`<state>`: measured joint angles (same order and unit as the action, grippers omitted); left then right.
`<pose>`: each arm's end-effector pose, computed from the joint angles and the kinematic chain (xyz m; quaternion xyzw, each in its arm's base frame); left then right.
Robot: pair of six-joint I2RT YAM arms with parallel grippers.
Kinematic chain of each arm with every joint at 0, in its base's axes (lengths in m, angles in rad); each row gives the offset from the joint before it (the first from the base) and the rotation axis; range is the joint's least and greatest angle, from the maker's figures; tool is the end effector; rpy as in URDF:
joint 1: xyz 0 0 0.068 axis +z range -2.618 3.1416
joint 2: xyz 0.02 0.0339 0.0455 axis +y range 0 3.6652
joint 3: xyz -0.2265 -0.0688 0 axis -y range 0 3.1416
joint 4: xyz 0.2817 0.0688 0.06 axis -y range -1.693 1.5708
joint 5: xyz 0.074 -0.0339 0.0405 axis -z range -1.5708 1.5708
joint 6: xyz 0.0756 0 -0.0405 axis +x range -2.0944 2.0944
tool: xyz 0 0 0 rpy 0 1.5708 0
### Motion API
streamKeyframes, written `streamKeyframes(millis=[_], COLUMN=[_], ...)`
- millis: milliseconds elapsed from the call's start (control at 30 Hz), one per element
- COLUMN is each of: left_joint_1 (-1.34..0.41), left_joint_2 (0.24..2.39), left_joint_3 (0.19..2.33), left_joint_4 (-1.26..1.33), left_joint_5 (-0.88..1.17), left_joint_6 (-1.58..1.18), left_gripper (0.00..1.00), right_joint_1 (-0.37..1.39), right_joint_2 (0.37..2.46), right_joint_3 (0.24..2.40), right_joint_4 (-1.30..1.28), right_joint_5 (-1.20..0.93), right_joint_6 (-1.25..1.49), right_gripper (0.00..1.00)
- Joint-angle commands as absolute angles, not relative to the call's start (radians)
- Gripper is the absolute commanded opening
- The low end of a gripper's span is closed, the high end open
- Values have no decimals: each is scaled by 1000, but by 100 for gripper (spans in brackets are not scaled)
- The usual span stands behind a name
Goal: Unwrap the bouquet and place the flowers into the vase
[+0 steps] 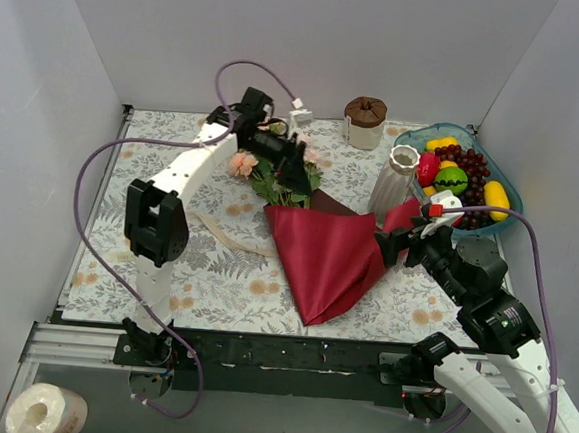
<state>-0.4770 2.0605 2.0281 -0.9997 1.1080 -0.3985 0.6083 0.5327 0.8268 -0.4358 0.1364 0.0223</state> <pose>0.3823 -0.2737 0.2717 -0.1721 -0.8136 0.5552 0.0100 0.1901 0.1199 0.3466 -0.1749 0.7344 0.1538 0.6375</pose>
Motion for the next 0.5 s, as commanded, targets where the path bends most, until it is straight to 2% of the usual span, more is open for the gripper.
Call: streamKeyframes(millis=[0, 133, 233, 467], left_joint_1=[-308, -371, -445, -567], left_joint_2=[1878, 1799, 1798, 1968], left_joint_3=[1835, 1639, 1600, 1758], left_joint_4=[-865, -824, -795, -828], left_joint_5=[1043, 925, 841, 801], left_joint_6=[-407, -315, -258, -201], left_gripper=[98, 98, 98, 98], right_joint_1=[606, 609, 606, 606], right_joint_2=[522, 534, 535, 515], right_joint_3=[848, 845, 847, 839], right_joint_4=[-402, -385, -379, -399], right_joint_5=[138, 107, 94, 78], right_joint_6=[8, 14, 20, 22], right_gripper=[91, 91, 91, 92])
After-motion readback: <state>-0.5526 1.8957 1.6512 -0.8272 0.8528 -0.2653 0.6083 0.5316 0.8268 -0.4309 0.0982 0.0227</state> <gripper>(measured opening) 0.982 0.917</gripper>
